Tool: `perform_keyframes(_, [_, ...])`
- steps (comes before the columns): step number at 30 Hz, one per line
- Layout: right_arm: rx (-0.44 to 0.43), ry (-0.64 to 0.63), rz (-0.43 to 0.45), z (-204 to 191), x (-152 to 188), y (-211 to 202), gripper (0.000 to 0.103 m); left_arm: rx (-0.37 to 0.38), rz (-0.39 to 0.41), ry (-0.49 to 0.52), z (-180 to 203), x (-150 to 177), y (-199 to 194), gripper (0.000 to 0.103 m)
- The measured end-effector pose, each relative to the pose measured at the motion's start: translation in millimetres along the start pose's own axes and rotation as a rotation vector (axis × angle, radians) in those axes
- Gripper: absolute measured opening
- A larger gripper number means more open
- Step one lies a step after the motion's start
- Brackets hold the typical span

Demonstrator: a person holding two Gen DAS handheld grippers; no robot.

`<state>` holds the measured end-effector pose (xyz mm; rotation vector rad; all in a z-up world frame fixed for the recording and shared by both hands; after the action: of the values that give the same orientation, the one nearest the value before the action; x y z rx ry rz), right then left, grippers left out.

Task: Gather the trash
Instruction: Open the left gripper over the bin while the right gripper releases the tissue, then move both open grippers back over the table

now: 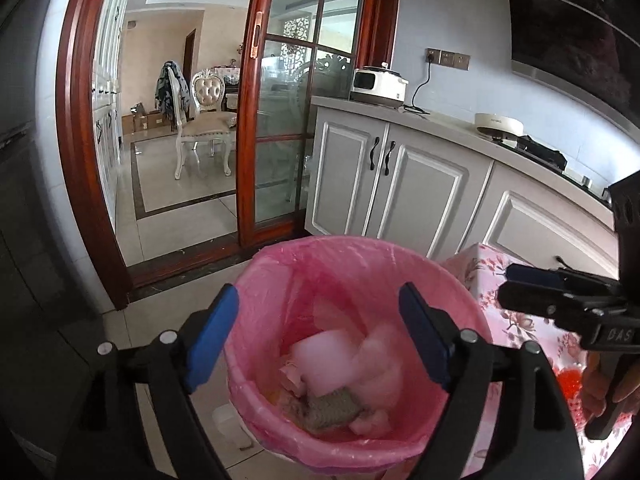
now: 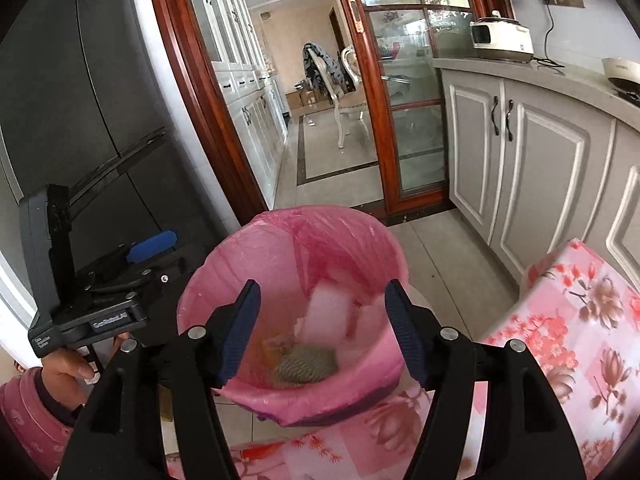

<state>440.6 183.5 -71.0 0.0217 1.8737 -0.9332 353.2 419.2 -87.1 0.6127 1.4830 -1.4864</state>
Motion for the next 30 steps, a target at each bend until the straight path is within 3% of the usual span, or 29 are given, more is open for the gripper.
perform_keyframes(3, [0.004, 0.023, 0.017, 2.5, 7.3, -19.1, 0.063, -0.026, 0.007, -0.004, 2.4, 0.6, -8.1, 0.080])
perform_keyframes(7, [0.034, 0.021, 0.042, 5.0, 22.6, -51.0, 0.063, -0.074, 0.047, -0.015, 8.7, 5.8, -31.4, 0.093])
perform_keyframes(9, [0.058, 0.026, 0.048, 7.4, 33.1, -67.3, 0.069, -0.098, 0.056, -0.016, 14.2, 11.6, -43.3, 0.096])
perform_keyframes(13, [0.113, 0.025, 0.056, 11.7, 56.2, -99.8, 0.069, -0.121, 0.057, -0.001, 31.9, 25.5, -63.5, 0.098])
perform_keyframes(22, [0.179, 0.066, 0.082, 21.5, 108.9, -172.6, 0.076, -0.071, 0.059, 0.071, 106.3, 58.0, -100.6, 0.098])
perform_keyframes(30, [0.309, 0.128, 0.121, 54.0, 159.3, -243.3, 0.081, 0.068, 0.005, 0.113, 183.8, 95.2, -110.8, 0.098])
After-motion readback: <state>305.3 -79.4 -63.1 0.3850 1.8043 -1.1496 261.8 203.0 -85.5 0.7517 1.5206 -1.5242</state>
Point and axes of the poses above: each gripper's, at about its wrist camera, not at the fingertips, and y roughly the way its jaws point, z to its right, x to its underside, the point moved 3 cm from there along y, roughly the way its jaws point, and after that the axes turned 5 degrees about x, right-handed, at the moved point
